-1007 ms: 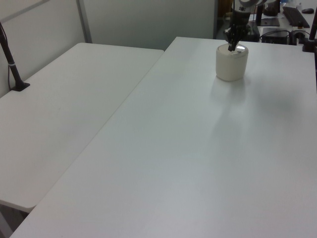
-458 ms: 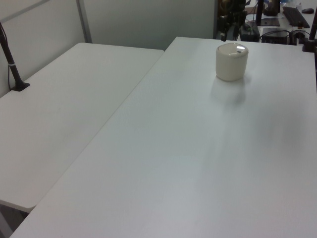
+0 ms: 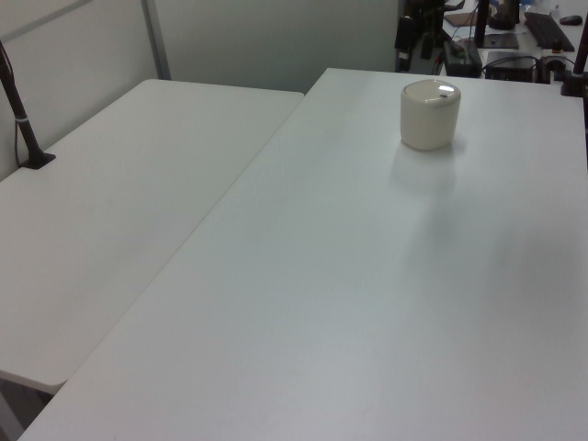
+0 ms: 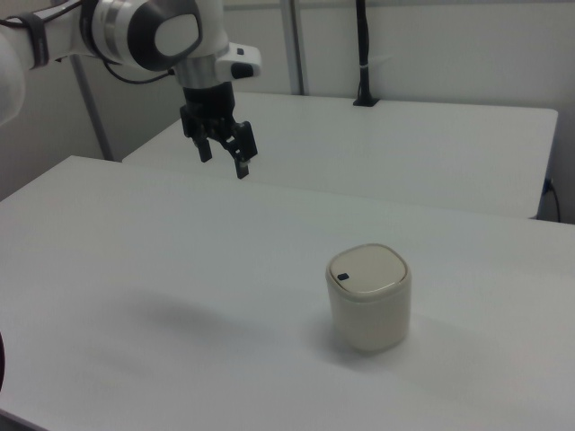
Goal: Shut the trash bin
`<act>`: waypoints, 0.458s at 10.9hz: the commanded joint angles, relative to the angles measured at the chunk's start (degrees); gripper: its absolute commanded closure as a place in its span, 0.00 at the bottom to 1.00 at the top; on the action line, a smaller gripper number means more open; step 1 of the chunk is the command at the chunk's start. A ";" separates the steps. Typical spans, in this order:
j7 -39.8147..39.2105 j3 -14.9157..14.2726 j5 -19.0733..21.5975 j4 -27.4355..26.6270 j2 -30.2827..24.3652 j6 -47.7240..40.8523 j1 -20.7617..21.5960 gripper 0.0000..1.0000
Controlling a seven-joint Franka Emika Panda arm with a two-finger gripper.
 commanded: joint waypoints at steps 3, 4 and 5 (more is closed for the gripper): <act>-2.50 2.47 -0.94 -1.83 -4.28 -1.25 -0.42 0.00; -2.49 2.47 -1.02 -2.01 -4.29 -1.42 -0.07 0.00; -2.84 2.47 -1.03 -2.01 -4.29 -2.90 0.10 0.00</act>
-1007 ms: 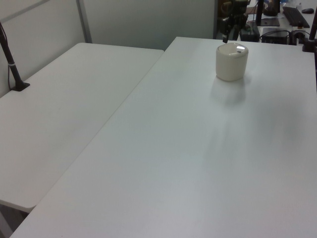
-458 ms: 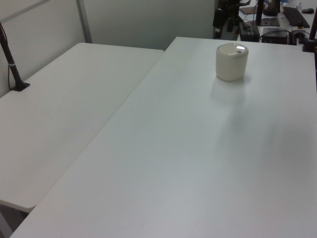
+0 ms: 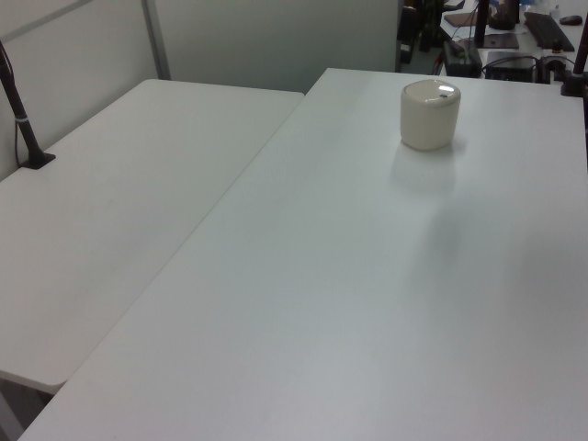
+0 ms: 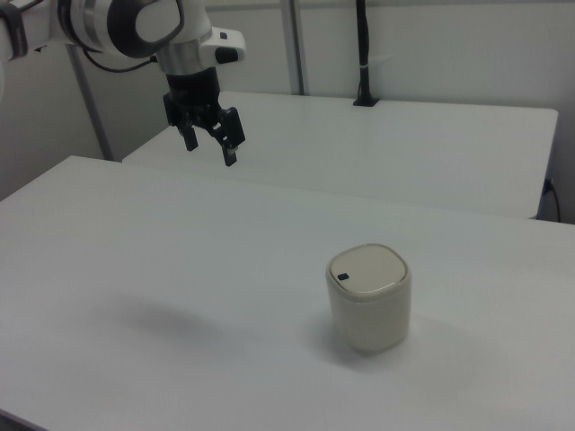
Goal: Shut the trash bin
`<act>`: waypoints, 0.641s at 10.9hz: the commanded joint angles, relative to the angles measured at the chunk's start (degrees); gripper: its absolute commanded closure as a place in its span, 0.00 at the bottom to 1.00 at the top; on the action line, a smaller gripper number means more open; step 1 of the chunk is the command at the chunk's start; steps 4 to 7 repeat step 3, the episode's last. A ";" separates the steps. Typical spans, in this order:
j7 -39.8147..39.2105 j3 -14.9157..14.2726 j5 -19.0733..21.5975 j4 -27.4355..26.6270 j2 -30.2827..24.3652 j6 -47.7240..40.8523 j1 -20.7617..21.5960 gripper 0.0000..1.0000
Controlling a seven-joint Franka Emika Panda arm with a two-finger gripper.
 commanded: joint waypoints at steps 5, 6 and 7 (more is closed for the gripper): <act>-1.15 0.47 -0.79 -1.47 -1.72 -3.68 0.36 0.00; -1.15 0.47 -0.79 -1.47 -1.72 -3.68 0.36 0.00; -1.15 0.47 -0.79 -1.47 -1.72 -3.68 0.36 0.00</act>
